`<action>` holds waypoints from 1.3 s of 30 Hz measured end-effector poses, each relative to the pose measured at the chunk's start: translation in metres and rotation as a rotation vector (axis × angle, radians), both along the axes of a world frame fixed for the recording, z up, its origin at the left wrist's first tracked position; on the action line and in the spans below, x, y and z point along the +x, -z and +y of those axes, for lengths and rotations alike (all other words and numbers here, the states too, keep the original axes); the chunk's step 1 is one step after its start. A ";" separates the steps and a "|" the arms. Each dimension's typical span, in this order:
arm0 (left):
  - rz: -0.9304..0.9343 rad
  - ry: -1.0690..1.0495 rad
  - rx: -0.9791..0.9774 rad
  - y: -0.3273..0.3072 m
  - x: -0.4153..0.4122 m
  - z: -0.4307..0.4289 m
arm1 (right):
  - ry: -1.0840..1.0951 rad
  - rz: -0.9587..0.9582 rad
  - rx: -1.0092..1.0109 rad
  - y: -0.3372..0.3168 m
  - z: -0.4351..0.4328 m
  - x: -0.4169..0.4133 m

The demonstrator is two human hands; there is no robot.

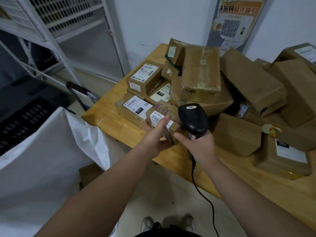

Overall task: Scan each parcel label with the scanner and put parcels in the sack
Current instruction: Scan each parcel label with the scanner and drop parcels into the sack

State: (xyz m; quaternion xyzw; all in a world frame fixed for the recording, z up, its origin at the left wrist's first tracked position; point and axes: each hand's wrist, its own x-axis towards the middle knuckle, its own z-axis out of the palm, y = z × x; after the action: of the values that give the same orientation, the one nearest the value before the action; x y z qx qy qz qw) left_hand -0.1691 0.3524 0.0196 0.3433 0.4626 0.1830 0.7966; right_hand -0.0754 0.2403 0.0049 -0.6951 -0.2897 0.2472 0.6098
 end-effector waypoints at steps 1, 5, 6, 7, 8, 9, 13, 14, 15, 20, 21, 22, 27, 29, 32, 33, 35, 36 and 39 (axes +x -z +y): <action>0.001 0.011 -0.006 -0.002 0.002 -0.001 | 0.007 -0.020 0.000 -0.001 0.001 0.002; 0.056 0.048 0.046 -0.002 0.004 -0.002 | 0.036 -0.121 0.015 -0.003 0.001 0.002; 0.106 0.086 0.116 -0.001 0.004 -0.002 | 0.054 -0.119 0.038 -0.005 0.000 0.002; 0.163 0.128 0.194 0.001 0.002 0.000 | 0.075 -0.095 0.058 -0.007 -0.002 0.005; 0.209 0.168 0.271 0.001 -0.001 0.004 | 0.088 -0.051 0.073 -0.009 -0.005 0.010; 0.233 0.214 0.347 0.002 -0.007 0.009 | 0.081 0.007 0.085 -0.012 -0.007 0.016; 0.106 0.459 0.507 -0.007 -0.032 0.035 | -0.009 0.171 0.091 -0.021 -0.015 0.039; 0.065 0.516 0.500 -0.010 -0.036 0.040 | -0.036 0.197 0.085 -0.022 -0.016 0.042; 0.034 0.564 0.493 -0.013 -0.037 0.043 | -0.058 0.216 0.082 -0.023 -0.016 0.043; 0.067 0.615 0.549 -0.016 -0.046 0.053 | -0.084 0.270 0.036 -0.029 -0.014 0.042; 0.082 0.587 0.567 -0.016 -0.050 0.055 | -0.057 0.255 -0.005 -0.029 -0.013 0.040; 0.104 0.548 0.583 -0.015 -0.054 0.056 | -0.024 0.233 -0.045 -0.029 -0.012 0.039; 0.137 0.463 0.635 -0.012 -0.062 0.062 | -0.103 0.063 -0.154 -0.039 -0.010 0.024; 0.119 0.489 0.610 -0.015 -0.062 0.064 | -0.152 0.021 -0.136 -0.044 -0.009 0.014; 0.091 0.523 0.554 -0.017 -0.070 0.073 | -0.126 0.033 -0.076 -0.049 -0.006 0.007; 0.087 0.530 0.546 -0.018 -0.075 0.076 | -0.108 0.030 -0.075 -0.050 -0.005 0.007; 0.071 0.536 0.509 -0.019 -0.084 0.082 | -0.083 0.010 -0.111 -0.051 -0.004 0.008; 0.073 0.524 0.495 -0.020 -0.088 0.083 | -0.076 0.007 -0.133 -0.051 -0.003 0.009; 0.195 0.418 0.618 -0.022 -0.087 0.082 | -0.084 0.008 -0.184 -0.051 0.002 0.008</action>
State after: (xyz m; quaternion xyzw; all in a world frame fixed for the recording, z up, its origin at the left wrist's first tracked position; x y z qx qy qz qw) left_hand -0.2561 0.4342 0.0413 0.6699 0.3795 0.1137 0.6279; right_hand -0.0672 0.2420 0.0558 -0.7345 -0.2923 0.3006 0.5336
